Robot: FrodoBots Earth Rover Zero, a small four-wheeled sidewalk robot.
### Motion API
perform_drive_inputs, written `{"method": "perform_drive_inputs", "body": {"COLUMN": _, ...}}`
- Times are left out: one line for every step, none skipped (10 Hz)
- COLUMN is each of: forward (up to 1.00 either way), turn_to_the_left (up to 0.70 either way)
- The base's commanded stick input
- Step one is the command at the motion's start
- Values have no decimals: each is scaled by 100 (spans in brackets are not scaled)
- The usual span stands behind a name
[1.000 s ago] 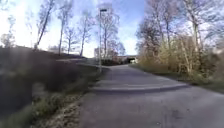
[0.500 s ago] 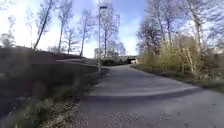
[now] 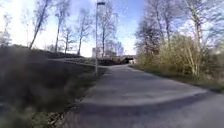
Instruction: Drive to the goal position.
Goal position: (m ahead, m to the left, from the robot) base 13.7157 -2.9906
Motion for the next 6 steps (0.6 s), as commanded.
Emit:
{"method": "perform_drive_inputs", "body": {"forward": 100, "turn_to_the_left": 0}}
{"method": "perform_drive_inputs", "body": {"forward": 100, "turn_to_the_left": 0}}
{"method": "perform_drive_inputs", "body": {"forward": 100, "turn_to_the_left": 0}}
{"method": "perform_drive_inputs", "body": {"forward": 100, "turn_to_the_left": 0}}
{"method": "perform_drive_inputs", "body": {"forward": 100, "turn_to_the_left": 0}}
{"method": "perform_drive_inputs", "body": {"forward": 100, "turn_to_the_left": 0}}
